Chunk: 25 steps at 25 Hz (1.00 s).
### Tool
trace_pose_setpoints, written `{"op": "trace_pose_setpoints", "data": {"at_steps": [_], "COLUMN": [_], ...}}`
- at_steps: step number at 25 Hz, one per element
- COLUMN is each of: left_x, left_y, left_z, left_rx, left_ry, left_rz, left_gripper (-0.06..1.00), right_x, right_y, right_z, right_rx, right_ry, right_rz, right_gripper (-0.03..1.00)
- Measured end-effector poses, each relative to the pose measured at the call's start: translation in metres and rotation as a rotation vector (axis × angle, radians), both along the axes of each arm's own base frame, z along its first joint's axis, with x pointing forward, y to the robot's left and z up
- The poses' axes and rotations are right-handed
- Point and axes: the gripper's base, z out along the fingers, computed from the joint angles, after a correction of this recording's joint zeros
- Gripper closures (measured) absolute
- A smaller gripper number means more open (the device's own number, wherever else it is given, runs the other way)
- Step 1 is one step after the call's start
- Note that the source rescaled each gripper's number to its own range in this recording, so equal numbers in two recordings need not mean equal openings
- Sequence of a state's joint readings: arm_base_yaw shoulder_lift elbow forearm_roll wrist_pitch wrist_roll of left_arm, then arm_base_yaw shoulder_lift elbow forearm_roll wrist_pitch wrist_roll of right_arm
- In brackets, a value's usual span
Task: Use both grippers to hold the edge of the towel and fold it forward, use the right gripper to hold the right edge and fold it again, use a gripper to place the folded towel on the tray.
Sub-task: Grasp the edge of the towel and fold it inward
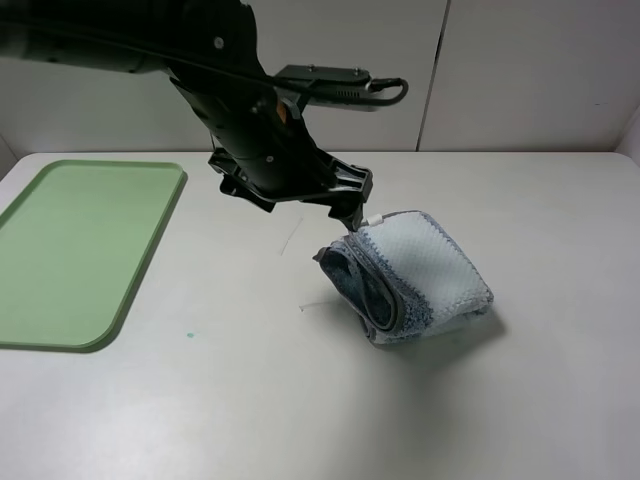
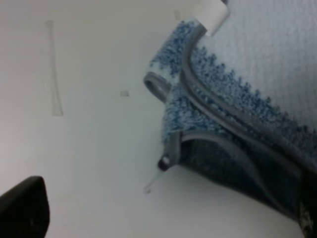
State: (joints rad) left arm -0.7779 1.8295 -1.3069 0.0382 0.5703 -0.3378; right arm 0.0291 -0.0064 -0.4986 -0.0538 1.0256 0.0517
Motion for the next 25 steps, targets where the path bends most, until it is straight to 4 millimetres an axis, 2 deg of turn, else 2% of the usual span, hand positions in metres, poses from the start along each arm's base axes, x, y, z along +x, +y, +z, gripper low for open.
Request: {"op": "trace_pose_setpoints", "data": {"at_steps": [5,9,15,25], "left_x": [0.004,0.008,0.01,0.018], "left_y": [-0.021,-0.032,-0.038,-0.051], "left_z": [-0.027,-0.04,-0.059,-0.09], "left_rx": [-0.016,-0.03,-0.046,-0.114], "left_ry": [0.089,0.131,0.193,0.199], "left_rz": [0.04,0.083,0.177,0.248], "left_gripper": [-0.05,-0.05,-0.05,-0.06], "right_x": [0.0,0.0,0.0,0.0], "right_y": [0.0,0.0,0.0,0.0], "right_z": [0.0,0.0,0.0,0.0], "right_rx": [0.0,0.0,0.0,0.002], "right_ry": [0.0,0.0,0.0,0.0], "right_rz": [0.0,0.0,0.0,0.001], "right_gripper": [-0.03,-0.03,-0.03,-0.03]}}
